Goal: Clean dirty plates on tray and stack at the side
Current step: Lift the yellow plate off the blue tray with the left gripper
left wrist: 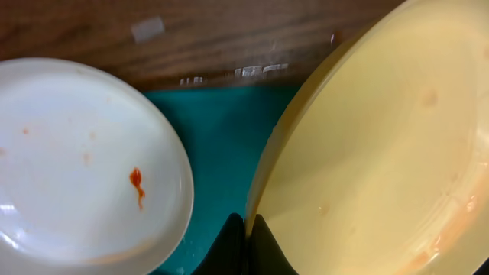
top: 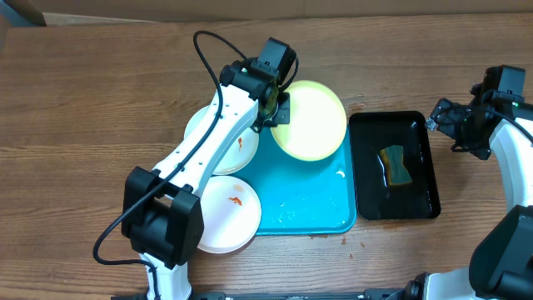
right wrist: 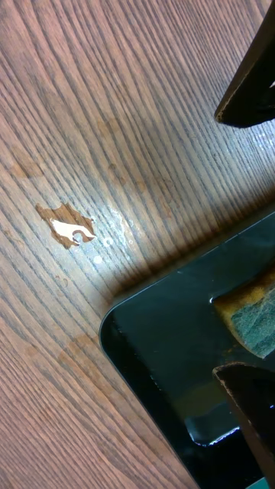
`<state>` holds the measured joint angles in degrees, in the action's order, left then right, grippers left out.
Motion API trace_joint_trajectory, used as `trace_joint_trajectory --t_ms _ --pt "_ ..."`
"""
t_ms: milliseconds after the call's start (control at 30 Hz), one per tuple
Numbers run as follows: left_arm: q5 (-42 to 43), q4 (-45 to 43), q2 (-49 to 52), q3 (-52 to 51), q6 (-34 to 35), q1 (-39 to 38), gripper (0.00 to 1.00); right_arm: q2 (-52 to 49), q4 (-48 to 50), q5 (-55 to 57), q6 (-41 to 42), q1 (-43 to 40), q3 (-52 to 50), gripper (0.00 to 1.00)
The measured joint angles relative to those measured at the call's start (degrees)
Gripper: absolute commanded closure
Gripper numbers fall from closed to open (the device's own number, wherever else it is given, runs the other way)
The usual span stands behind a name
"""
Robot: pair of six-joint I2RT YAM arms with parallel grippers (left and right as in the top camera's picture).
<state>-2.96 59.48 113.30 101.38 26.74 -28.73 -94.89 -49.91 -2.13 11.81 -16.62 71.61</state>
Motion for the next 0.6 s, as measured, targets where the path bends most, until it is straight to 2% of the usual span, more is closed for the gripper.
trace_joint_trajectory --t_ms 200,600 --pt "-6.12 -5.66 0.0 1.01 -0.17 -3.93 0.96 0.0 -0.02 0.0 0.02 0.0 0.0 0.0" --pt "-23.82 -14.93 0.07 1.09 -2.12 -17.0 0.96 0.0 0.0 0.02 0.02 0.0 0.0 0.0"
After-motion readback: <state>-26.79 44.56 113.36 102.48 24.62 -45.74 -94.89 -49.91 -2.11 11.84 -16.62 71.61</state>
